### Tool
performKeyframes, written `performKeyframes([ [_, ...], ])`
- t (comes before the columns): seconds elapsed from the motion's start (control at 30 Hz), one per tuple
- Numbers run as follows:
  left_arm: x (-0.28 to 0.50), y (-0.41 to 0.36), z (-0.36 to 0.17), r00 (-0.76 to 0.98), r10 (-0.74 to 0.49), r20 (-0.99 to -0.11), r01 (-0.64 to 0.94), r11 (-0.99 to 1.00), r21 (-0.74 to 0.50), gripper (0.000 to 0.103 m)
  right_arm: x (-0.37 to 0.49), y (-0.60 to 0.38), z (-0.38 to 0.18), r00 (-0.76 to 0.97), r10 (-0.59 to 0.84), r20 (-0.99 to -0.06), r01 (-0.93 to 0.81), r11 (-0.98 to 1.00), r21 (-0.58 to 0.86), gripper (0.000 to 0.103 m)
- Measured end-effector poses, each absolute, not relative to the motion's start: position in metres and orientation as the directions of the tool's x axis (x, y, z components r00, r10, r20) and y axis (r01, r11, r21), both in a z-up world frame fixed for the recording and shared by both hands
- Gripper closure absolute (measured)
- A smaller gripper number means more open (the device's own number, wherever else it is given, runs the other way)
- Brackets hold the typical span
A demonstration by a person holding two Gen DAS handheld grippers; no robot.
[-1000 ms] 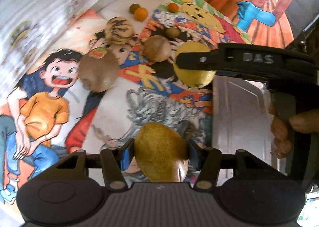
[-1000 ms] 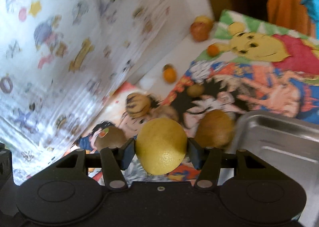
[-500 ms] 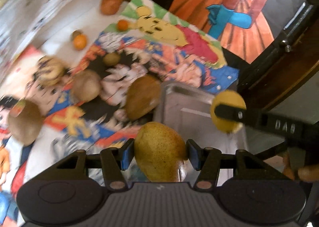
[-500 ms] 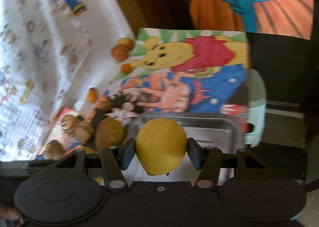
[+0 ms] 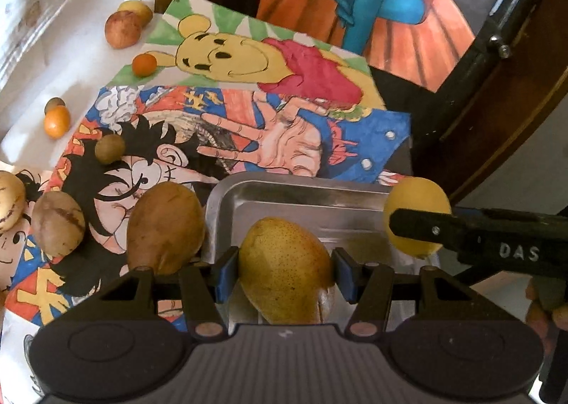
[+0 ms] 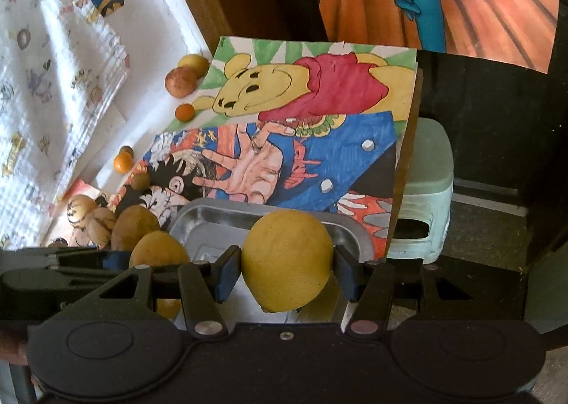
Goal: Organize fruits
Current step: 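Carry the pear and lemon in both grippers over the metal tray, then lower the fruits onto the tray and open both grippers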
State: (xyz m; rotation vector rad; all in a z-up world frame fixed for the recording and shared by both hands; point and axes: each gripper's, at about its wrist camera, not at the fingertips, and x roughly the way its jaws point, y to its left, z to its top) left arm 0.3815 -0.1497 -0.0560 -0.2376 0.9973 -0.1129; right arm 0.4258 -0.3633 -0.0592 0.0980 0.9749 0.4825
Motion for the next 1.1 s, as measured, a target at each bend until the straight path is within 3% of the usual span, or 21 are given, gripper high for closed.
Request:
performKeyframes([
  [0.77,0.395,-0.147,-0.069,0.467,-0.188,-0.864,-0.067,0.967,-0.247,0.042,0.415,-0.359,-0.067,0.468,0.397,-0.789,-0.376,0.898,0.229,0.044],
  [0.93,0.387,-0.144,-0.059,0.509,-0.200,-0.837,-0.072,0.960,-0.272,0.031,0.407,-0.359,-0.061,0.481,0.385,-0.788,-0.398,0.896,0.195,0.044],
  [1.1,0.372,-0.138,-0.048,0.536,-0.185,-0.824,-0.102,0.954,-0.281,0.028,0.390,-0.359,-0.052,0.503,0.389,-0.772,-0.414,0.892,0.179,0.038],
])
